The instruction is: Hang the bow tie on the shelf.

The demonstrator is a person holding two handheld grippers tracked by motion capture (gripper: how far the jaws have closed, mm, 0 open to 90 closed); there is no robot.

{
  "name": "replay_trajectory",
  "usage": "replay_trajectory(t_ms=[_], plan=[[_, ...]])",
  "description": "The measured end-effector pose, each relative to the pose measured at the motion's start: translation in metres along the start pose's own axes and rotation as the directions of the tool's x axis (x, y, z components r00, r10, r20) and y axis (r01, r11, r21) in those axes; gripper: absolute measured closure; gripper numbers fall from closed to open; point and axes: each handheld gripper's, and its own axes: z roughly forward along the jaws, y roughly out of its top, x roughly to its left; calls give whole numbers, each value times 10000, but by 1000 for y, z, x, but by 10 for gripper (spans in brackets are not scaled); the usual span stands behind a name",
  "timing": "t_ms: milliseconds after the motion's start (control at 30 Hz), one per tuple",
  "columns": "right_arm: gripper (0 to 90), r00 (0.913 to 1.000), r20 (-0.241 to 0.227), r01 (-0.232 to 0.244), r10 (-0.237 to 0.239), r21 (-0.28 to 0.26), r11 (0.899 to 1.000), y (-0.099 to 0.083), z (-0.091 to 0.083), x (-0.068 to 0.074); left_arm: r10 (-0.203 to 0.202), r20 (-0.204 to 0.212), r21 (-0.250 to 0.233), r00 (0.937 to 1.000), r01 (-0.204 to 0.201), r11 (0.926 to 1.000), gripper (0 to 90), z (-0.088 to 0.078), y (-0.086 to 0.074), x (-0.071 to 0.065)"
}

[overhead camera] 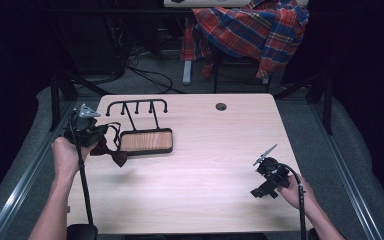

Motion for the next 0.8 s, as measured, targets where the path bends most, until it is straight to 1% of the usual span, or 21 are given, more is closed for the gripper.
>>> replay_trajectory(t_ms=[200,467,600,667,800], plan=[[159,10000,15,14,-14,9,10000,0,0,0,119,-41,47,9999,-118,9999,889,-1,5,1],[159,10000,30,26,-26,14,10000,0,-1,0,98,-128,55,9999,-97,9999,889,-2,10,3],[159,9999,-6,109,-109,69,9999,0,-1,0,134,-183,87,9997,-133,9999,889,-2,14,4],[159,10000,1,27,-27,-14,10000,0,-1,0,140,-225,59,9996,-139,9999,888,-3,16,4],[159,10000,-13,22,-22,-7,10000,0,0,0,146,-274,29,9995,-145,9999,889,-3,20,7]])
